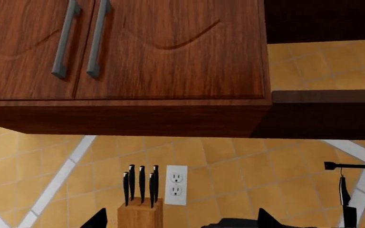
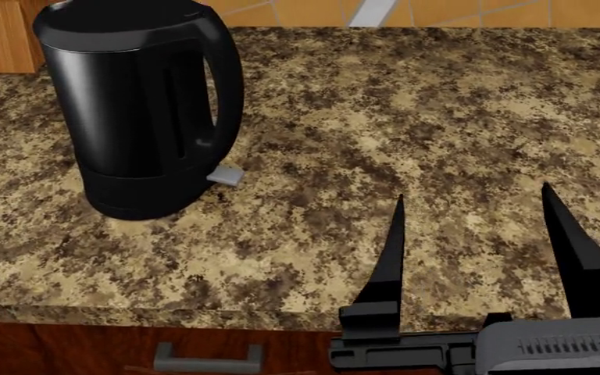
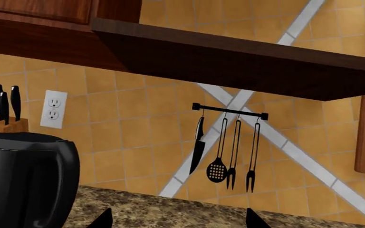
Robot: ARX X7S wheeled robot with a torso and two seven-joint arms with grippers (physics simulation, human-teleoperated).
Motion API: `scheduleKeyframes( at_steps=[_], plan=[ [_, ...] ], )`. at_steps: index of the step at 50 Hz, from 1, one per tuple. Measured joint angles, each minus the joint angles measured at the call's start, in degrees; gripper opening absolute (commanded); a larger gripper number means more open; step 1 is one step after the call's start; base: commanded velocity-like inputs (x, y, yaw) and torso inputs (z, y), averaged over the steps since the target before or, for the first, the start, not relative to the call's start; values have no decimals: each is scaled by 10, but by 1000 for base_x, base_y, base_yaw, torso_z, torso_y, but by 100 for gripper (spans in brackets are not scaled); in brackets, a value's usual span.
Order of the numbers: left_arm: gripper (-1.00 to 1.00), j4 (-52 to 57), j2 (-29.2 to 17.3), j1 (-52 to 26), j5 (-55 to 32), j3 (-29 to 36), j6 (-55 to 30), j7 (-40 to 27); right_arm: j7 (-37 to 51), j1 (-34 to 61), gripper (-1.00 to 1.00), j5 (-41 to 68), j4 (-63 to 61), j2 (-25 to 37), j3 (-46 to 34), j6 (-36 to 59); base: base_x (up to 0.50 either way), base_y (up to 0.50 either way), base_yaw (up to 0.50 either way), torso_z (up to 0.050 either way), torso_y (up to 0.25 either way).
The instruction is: Press the button to open the lid of the electric kettle.
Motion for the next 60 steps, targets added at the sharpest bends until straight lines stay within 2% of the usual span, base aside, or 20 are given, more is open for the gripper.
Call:
scheduleKeyframes(
  at_steps=[16, 35, 47, 60],
  plan=[
    [100, 35, -14, -17, -33, -54, -21, -23, 132, 11, 100, 146, -23, 92, -23, -21, 439, 186, 0, 0, 0],
    [100, 59, -23, -14, -66, -82, -27, -31, 172, 4, 100, 216, -21, 132, -28, -79, 493, -7, 0, 0, 1],
    [100, 80, -28, -19, -134, -122, -60, -44, 189, 3, 100, 239, -23, 148, -32, -101, 240, -1, 0, 0, 0],
    [100, 85, -26, -20, -176, -152, -60, -50, 233, 11, 100, 287, -25, 179, -33, -120, 0, 0, 0, 0, 0]
  ],
)
